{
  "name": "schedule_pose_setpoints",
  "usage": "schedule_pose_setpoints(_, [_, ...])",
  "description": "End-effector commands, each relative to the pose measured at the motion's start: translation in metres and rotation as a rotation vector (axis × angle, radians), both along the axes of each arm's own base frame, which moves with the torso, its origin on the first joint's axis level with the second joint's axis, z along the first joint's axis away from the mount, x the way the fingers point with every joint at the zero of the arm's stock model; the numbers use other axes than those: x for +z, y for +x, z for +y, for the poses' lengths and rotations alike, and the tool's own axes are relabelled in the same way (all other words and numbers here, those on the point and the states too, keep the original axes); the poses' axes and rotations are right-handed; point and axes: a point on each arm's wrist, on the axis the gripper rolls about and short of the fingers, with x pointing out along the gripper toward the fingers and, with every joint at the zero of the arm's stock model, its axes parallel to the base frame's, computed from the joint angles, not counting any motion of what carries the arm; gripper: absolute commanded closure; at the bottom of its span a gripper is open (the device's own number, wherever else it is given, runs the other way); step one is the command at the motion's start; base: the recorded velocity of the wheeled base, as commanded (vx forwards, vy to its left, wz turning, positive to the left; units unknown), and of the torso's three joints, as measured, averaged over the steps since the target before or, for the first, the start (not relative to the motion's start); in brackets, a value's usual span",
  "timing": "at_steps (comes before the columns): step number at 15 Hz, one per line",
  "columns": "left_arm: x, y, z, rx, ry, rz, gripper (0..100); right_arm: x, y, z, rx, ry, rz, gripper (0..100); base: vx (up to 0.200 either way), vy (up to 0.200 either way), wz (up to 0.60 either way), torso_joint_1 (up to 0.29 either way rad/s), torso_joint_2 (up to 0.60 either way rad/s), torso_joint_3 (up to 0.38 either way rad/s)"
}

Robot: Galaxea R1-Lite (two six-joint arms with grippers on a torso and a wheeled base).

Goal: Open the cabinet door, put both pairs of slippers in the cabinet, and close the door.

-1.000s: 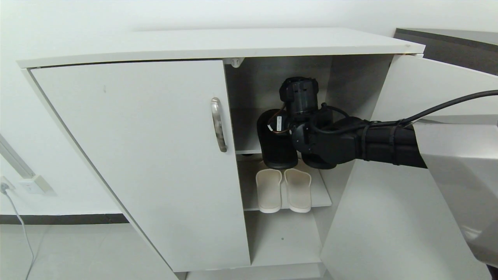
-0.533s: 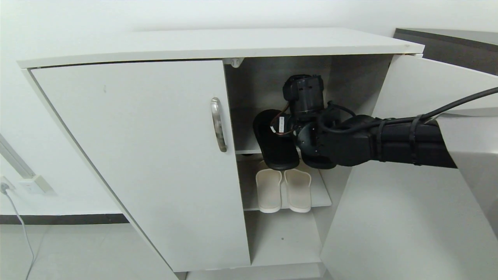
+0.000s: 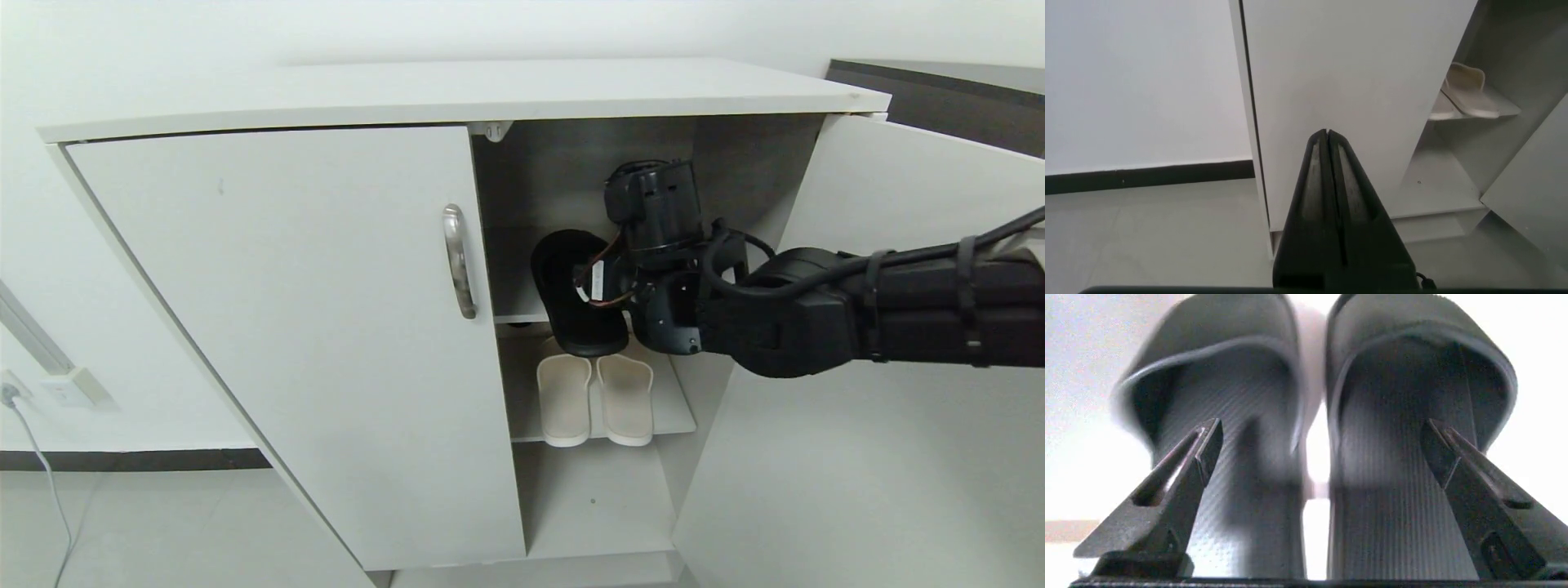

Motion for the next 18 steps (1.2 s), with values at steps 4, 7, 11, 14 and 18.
schedule_pose_setpoints(4, [0.0,0.0,0.0,0.0,0.0,0.001,100,0.012,-0.076,-0.021,0.119,0.04,-0.034,0,0.0,0.0,0.0,0.0,0.0,0.0])
schedule_pose_setpoints(7, [0.0,0.0,0.0,0.0,0.0,0.001,100,0.003,-0.11,-0.031,0.185,0.078,-0.065,0,0.0,0.0,0.0,0.0,0.0,0.0])
schedule_pose_setpoints(11, [0.0,0.0,0.0,-0.002,0.001,0.001,100,-0.006,-0.136,-0.044,0.277,0.088,-0.059,100,0.0,0.0,0.0,0.0,0.0,0.0])
schedule_pose_setpoints(14, [0.0,0.0,0.0,-0.003,0.003,0.001,100,-0.014,-0.139,-0.048,0.3,0.086,-0.042,100,0.0,0.0,0.0,0.0,0.0,0.0])
schedule_pose_setpoints(18, [0.0,0.0,0.0,-0.003,0.003,0.001,100,-0.022,-0.139,-0.042,0.33,0.082,-0.039,100,0.0,0.0,0.0,0.0,0.0,0.0])
